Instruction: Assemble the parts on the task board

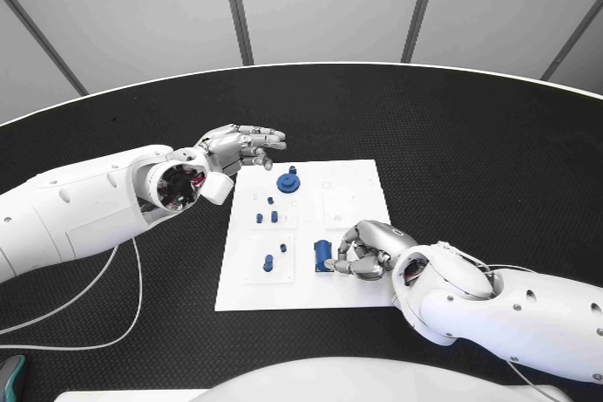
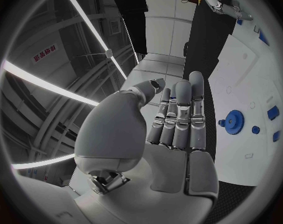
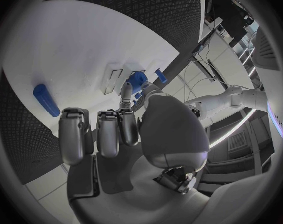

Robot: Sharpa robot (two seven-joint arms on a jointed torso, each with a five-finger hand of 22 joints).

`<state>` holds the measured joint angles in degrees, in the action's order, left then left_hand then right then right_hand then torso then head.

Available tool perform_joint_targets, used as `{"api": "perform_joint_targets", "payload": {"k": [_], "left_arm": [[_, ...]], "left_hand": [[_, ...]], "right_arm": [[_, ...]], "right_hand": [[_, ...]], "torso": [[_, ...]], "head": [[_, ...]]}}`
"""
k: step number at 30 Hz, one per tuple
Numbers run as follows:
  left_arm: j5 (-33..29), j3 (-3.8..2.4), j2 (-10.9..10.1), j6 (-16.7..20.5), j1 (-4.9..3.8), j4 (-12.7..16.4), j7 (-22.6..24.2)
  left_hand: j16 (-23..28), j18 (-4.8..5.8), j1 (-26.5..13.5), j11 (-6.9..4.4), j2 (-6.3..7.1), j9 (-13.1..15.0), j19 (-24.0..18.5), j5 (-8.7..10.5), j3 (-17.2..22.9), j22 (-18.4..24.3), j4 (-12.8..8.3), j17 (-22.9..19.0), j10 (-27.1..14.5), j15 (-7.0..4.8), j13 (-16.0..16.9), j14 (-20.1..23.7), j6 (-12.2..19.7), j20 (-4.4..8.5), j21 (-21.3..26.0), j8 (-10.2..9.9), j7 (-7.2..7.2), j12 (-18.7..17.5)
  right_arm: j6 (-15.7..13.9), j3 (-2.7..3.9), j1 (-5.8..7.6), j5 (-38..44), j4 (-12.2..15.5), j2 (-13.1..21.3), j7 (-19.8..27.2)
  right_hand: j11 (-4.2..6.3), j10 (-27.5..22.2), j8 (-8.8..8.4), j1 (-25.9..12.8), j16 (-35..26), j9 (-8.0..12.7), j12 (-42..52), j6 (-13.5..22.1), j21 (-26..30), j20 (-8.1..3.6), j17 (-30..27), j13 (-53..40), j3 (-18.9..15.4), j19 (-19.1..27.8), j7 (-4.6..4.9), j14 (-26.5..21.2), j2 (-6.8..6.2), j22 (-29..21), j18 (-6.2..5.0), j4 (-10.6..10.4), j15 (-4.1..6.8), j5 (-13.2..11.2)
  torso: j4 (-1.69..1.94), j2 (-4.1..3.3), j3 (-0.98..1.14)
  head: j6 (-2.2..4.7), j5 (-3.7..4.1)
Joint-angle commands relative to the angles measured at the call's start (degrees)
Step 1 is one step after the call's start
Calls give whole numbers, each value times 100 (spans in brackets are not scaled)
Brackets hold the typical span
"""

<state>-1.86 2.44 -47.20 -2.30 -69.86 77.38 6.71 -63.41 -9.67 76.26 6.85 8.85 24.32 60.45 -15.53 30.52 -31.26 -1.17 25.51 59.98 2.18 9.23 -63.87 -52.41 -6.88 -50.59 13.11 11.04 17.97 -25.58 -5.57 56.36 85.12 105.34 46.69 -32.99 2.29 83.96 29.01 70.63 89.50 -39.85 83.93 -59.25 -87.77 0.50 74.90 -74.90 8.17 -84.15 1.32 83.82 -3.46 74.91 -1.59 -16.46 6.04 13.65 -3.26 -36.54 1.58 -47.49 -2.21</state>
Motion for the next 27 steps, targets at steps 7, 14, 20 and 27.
{"api": "perform_joint_targets", "payload": {"k": [7,14,20,27], "left_arm": [[0,0,-5,-1,0,-6,-2],[0,0,-19,7,0,-5,0],[0,0,-20,8,0,-3,-2],[0,0,-34,0,0,-5,2]], "left_hand": [[-22,-93,-46,-1,-26,-9,-18,0,11,11,39,-8,-48,0,8,41,45,-18,27,4,3,43],[-22,-93,-46,-1,-26,-9,-18,0,11,11,39,-8,-48,0,8,41,45,-18,27,4,3,43],[-24,-94,-40,-3,-27,-9,-17,-1,13,13,39,-9,-50,-1,9,41,46,-18,29,5,2,46],[-25,-95,-33,-4,-31,-8,-15,-3,16,15,39,-10,-50,-2,10,42,44,-18,32,8,-2,50]], "right_arm": [[12,-1,0,0,78,39,29],[44,-1,0,0,121,70,71],[82,-1,0,0,151,94,145],[37,-2,0,0,168,130,182]], "right_hand": [[54,362,-25,291,26,30,27,2,-13,-42,1465,-1145,313,-541,-20,608,-104,1446,116,15,13,-131],[49,362,-23,291,27,34,27,-1,-14,-41,1467,-1147,340,-541,-13,608,-161,1447,116,1,10,-200],[29,358,-18,124,20,45,15,-15,6,-29,1455,-1144,295,-537,10,606,-336,1442,112,-23,-6,-282],[22,396,5,-59,42,46,102,-48,-34,-19,1496,-1201,169,-546,15,615,-515,1454,120,-22,-16,-286]], "torso": [[7,2,5],[-8,2,7],[-2,0,4],[-5,-2,7]], "head": [[-15,-19],[-8,-28],[-13,-25],[-10,-38]]}}
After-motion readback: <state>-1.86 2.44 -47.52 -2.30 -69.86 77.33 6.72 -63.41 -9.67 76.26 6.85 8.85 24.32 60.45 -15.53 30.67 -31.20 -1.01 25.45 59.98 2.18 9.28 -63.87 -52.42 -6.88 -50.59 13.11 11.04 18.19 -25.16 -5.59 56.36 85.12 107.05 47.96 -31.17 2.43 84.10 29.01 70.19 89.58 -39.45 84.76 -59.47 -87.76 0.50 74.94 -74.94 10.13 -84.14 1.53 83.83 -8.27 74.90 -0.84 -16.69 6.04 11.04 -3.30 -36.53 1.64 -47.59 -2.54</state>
